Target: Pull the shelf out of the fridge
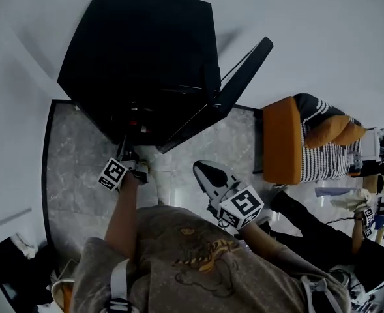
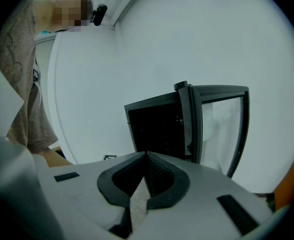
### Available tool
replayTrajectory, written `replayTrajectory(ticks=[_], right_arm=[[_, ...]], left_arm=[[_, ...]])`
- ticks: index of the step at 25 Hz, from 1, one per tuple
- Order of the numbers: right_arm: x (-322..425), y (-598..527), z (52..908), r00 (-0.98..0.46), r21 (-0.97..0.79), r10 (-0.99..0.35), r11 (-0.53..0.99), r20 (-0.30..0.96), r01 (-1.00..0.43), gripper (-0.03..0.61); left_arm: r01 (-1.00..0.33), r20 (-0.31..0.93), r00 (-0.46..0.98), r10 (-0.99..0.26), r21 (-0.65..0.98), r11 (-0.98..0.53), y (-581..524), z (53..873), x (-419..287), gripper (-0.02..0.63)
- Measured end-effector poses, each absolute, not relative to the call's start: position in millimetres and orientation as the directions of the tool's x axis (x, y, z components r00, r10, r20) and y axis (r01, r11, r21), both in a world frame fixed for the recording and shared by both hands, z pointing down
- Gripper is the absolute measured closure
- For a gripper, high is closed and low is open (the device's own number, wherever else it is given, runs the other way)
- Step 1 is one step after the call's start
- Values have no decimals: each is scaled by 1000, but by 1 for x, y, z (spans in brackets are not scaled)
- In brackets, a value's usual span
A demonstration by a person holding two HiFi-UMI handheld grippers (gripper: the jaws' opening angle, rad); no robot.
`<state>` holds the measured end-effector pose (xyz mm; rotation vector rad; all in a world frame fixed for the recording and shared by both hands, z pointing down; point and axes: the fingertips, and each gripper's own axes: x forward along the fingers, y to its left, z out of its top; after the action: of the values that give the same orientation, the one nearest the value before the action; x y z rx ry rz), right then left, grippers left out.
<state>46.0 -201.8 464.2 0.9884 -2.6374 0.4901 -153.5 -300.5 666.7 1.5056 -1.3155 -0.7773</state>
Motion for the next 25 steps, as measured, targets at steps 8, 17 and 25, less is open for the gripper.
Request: replayTrajectory(ticks=[8, 17, 25], right_arm=[[39, -211, 467, -716, -223, -579, 695, 391, -683, 557], [33, -220, 480, -710, -240, -568, 685, 416, -688, 557], [31, -230, 481, -700, -246, -568, 673, 433, -698, 557]], left_arm=[[-325, 163, 214, -963, 942, 87, -342, 699, -155, 468], [-215, 181, 165, -969, 966, 144, -394, 733, -155, 468], [-164, 185, 146, -972, 973, 160, -424, 745, -157, 468]])
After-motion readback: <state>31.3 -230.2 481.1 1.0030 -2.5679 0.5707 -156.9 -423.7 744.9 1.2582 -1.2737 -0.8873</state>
